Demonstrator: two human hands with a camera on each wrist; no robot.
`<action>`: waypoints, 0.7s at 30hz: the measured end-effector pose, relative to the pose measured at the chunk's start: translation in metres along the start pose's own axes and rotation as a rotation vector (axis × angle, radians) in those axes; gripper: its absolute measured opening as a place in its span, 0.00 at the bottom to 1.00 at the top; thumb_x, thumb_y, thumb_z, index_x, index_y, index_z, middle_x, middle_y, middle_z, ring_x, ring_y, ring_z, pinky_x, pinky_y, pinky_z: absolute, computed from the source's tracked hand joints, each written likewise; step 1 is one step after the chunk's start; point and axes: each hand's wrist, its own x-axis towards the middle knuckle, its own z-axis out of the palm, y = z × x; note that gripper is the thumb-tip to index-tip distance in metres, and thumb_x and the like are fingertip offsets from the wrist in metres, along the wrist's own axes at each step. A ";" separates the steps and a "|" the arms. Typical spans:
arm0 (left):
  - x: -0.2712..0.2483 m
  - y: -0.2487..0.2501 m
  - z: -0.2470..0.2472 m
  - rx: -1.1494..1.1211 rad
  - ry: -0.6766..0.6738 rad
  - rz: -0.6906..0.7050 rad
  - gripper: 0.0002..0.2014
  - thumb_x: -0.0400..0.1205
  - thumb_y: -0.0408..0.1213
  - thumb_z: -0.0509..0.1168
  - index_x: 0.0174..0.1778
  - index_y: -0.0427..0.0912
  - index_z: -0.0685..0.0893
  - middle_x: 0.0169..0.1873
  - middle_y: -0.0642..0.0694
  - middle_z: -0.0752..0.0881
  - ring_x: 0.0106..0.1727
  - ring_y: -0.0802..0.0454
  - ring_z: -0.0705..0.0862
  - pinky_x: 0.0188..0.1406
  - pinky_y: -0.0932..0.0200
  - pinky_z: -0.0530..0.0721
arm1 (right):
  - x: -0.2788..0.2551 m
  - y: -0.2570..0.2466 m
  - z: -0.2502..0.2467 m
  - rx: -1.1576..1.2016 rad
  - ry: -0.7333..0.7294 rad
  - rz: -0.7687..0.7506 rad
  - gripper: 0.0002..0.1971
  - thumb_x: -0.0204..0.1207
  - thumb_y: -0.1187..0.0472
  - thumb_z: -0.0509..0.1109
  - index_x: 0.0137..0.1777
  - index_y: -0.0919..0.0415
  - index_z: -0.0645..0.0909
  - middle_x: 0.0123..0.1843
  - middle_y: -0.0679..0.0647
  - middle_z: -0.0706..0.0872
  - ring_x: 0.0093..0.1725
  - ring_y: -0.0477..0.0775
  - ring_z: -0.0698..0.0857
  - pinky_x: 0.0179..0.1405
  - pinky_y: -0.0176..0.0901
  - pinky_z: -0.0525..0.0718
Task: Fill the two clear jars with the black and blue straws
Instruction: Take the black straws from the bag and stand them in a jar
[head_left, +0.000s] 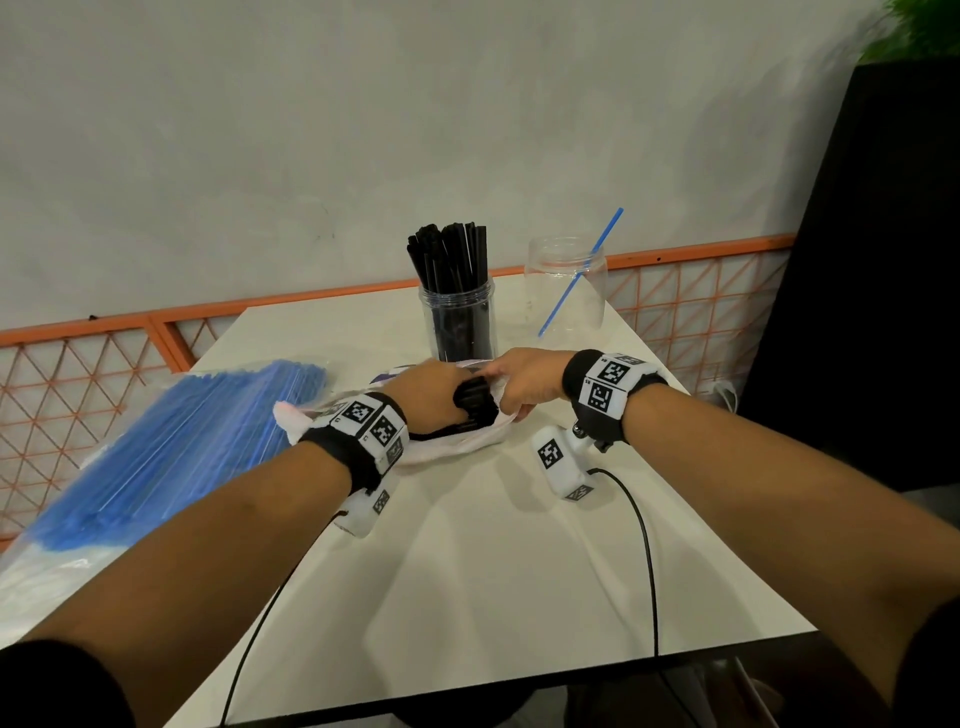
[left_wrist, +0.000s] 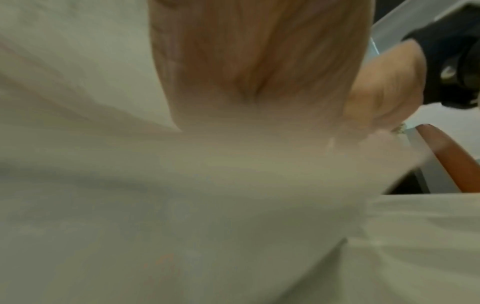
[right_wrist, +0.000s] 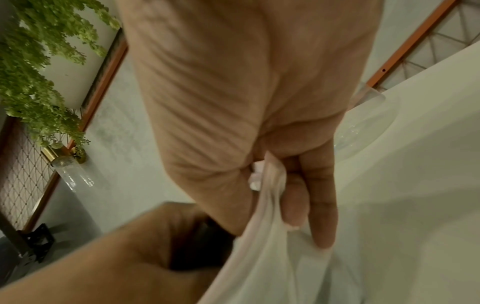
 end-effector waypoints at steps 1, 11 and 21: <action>-0.001 -0.003 -0.003 -0.041 0.053 -0.009 0.03 0.79 0.42 0.70 0.42 0.50 0.81 0.37 0.50 0.85 0.39 0.49 0.83 0.37 0.60 0.75 | 0.001 0.001 0.001 -0.004 -0.003 0.008 0.30 0.73 0.76 0.65 0.77 0.62 0.73 0.70 0.63 0.81 0.60 0.62 0.87 0.61 0.52 0.87; -0.012 0.018 -0.049 -0.918 0.262 0.107 0.03 0.80 0.32 0.74 0.41 0.38 0.87 0.26 0.46 0.89 0.26 0.53 0.87 0.34 0.63 0.88 | 0.006 -0.006 0.008 -0.126 -0.029 0.012 0.36 0.72 0.73 0.67 0.81 0.57 0.67 0.72 0.57 0.78 0.51 0.53 0.89 0.47 0.38 0.88; -0.022 0.048 -0.085 -1.437 0.355 0.338 0.07 0.87 0.32 0.61 0.47 0.34 0.81 0.32 0.40 0.89 0.34 0.45 0.87 0.43 0.48 0.88 | 0.021 0.000 0.015 -0.080 -0.001 0.036 0.15 0.78 0.74 0.68 0.63 0.69 0.81 0.53 0.66 0.86 0.53 0.64 0.88 0.46 0.42 0.90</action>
